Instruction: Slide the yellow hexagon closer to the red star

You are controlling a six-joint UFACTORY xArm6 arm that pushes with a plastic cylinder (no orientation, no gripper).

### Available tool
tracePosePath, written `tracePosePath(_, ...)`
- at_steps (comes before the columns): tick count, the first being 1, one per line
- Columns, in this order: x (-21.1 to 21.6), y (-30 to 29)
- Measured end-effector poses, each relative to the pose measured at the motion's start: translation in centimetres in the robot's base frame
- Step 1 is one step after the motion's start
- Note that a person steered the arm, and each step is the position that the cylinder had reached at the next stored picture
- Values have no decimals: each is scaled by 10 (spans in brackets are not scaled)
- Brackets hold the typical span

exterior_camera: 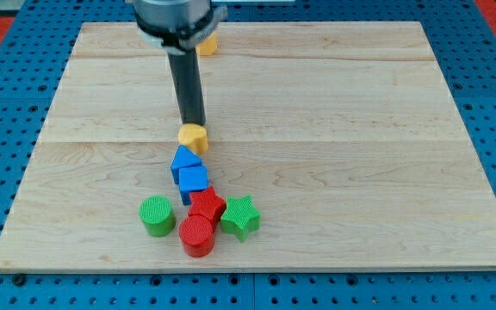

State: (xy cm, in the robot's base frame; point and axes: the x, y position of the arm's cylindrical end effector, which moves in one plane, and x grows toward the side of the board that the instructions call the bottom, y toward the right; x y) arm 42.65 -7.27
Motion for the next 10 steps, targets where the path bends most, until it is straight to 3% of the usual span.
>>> tracePosePath(3,67,23)
tracePosePath(4,-15,67)
tracePosePath(5,-132,80)
tracePosePath(6,-215,64)
tracePosePath(7,-221,-12)
tracePosePath(8,-118,-35)
tracePosePath(9,4,-8)
tracePosePath(10,44,10)
